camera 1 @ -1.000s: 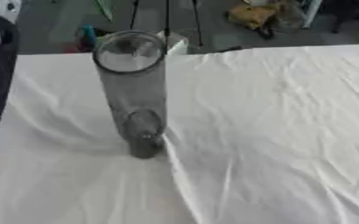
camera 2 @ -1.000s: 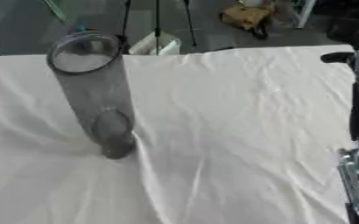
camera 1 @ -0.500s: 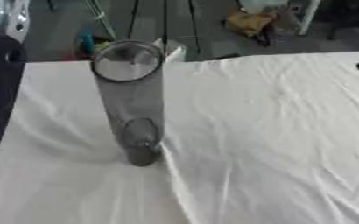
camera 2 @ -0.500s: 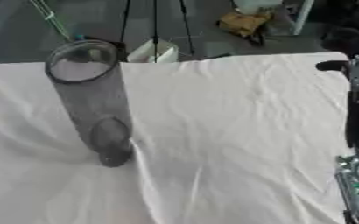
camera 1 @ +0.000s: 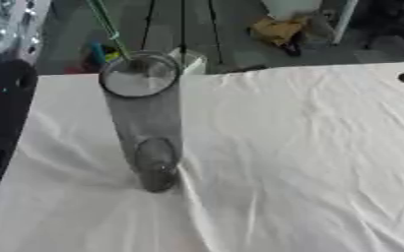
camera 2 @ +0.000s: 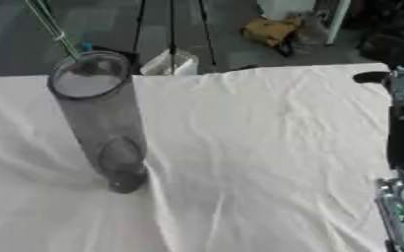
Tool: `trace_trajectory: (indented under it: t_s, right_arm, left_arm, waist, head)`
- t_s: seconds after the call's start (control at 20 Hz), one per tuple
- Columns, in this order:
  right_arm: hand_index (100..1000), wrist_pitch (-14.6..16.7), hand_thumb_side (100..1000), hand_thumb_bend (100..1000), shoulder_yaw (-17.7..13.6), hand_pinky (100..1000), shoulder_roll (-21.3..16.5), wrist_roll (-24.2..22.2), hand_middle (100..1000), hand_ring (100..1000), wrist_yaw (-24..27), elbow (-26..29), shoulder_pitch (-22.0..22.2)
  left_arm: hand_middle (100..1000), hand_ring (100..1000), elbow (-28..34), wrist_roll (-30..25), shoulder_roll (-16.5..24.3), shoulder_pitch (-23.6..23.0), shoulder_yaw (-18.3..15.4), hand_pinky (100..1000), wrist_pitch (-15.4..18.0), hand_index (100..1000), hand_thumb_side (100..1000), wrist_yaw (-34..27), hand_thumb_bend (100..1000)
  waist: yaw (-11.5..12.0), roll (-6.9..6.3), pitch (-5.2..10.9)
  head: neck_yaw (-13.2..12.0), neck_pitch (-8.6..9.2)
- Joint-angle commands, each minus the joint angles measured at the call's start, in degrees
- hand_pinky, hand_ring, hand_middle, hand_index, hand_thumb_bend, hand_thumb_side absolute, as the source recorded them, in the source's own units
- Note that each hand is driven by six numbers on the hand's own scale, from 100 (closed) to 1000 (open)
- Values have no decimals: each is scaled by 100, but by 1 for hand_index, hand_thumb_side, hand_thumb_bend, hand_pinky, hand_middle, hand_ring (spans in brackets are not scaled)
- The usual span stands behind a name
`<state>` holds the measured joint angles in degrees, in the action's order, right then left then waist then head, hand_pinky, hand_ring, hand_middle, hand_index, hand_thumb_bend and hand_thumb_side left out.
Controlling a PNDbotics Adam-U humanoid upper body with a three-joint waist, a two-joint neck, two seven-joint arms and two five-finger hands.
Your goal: Arrange flowers into the vase.
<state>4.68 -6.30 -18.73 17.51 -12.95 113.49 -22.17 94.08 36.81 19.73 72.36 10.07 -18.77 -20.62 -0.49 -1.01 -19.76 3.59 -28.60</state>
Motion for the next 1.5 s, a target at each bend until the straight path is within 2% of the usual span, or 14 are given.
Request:
trace_trajectory:
  t_s: [0.05,0.55,1.5]
  right_arm:
    - [768,1,1000,100,-21,593,-53,7,627,764,37,110,-62]
    - [767,6,1000,100,-35,593,-46,21,626,764,38,110,-81]
    - [766,9,1000,100,-55,592,-25,26,625,765,44,110,-111]
  left_arm:
    - [100,100,22,-36,34,74,41,100,4,110,808,35,100]
    - [100,100,-27,-124,11,-44,94,100,149,110,811,60,100]
    - [100,100,-296,-233,-73,-226,208,100,213,109,827,117,100]
  waist:
    - [-18,-41,104]
    - [-47,-40,41]
    - [-79,-5,-81]
  head:
    - [2,72]
    - [-1,106]
    - [-56,150]
